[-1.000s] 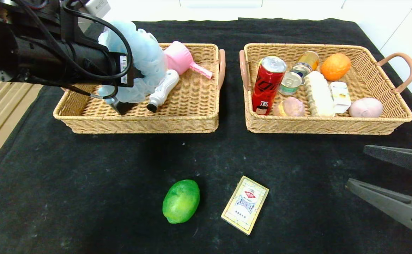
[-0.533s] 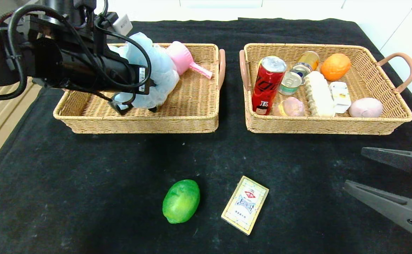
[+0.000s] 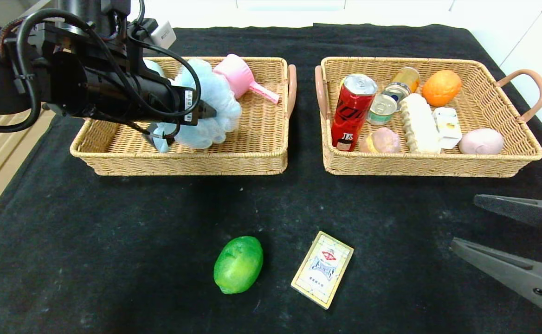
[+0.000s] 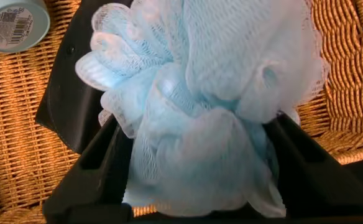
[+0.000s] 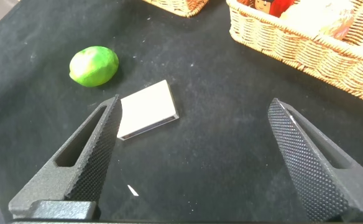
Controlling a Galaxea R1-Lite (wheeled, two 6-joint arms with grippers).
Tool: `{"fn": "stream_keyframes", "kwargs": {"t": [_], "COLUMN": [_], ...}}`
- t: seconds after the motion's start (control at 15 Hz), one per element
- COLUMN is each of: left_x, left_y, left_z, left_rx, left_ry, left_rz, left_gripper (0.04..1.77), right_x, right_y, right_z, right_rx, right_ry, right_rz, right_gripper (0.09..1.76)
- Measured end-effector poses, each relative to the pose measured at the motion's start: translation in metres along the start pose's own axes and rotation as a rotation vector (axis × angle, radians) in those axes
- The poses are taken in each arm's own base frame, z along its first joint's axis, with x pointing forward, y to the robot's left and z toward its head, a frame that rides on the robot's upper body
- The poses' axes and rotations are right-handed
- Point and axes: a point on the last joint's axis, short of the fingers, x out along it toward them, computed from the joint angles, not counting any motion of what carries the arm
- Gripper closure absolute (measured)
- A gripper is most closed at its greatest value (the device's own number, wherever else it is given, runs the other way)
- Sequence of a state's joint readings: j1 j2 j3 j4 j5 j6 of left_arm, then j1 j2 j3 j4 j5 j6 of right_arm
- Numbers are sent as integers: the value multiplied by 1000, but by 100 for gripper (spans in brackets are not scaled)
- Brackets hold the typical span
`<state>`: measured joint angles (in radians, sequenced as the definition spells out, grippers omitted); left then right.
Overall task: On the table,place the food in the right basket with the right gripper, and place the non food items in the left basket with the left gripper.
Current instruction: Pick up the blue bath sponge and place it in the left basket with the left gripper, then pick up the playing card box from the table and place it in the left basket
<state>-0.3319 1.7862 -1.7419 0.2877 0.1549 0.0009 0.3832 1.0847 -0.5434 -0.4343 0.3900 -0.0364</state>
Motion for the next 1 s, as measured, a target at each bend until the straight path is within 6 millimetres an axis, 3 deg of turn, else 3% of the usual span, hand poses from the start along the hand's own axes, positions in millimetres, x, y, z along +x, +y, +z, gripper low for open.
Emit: {"fn": "stream_keyframes", "kwargs": {"t": [0.6,1.0], "left_x": [-6,-29], "left_y": [0,3], "left_z": [2,2], "left_rx": [-2,2], "left_ry": [-10,-20], "left_rz": [-2,-7], "left_gripper": [21,15], "right_x": [1,1], "right_y": [0,1], "right_z": [-2,-3], "right_rx": [3,2], "right_ry": [9,10], "right_rz": [3,6], "right_gripper": [14,14]}}
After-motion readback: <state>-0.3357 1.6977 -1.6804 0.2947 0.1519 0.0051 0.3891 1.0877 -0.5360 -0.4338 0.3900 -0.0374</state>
